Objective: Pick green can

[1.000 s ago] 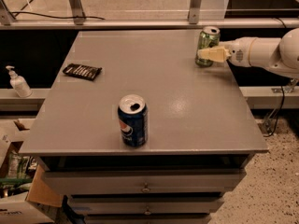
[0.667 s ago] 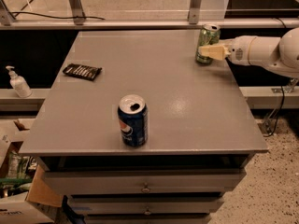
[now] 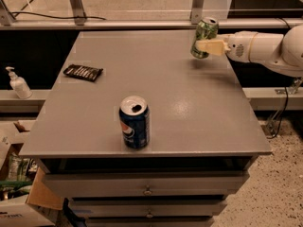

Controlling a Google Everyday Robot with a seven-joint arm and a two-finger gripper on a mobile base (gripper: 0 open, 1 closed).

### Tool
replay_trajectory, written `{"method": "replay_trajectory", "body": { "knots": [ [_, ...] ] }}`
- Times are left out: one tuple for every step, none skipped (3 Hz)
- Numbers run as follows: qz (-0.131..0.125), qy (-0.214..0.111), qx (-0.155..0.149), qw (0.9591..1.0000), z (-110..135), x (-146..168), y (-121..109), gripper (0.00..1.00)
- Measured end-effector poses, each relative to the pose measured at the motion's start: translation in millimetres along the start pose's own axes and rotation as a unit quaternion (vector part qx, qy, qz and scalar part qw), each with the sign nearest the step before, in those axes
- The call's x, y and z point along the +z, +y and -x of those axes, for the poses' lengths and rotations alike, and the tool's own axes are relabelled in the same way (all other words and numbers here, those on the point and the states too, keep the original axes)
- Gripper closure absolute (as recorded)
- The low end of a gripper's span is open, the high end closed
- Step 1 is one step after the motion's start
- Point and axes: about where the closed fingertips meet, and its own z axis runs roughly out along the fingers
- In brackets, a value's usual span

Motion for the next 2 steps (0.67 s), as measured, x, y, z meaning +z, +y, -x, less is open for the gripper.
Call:
{"method": "replay_trajectory", "body": {
  "knots": [
    [0.047,-0.013,0.000,0.9988,19,4,34,1.00],
    [0.092,-0.014,0.002,0.9957,38,5,64,1.00]
  ]
}}
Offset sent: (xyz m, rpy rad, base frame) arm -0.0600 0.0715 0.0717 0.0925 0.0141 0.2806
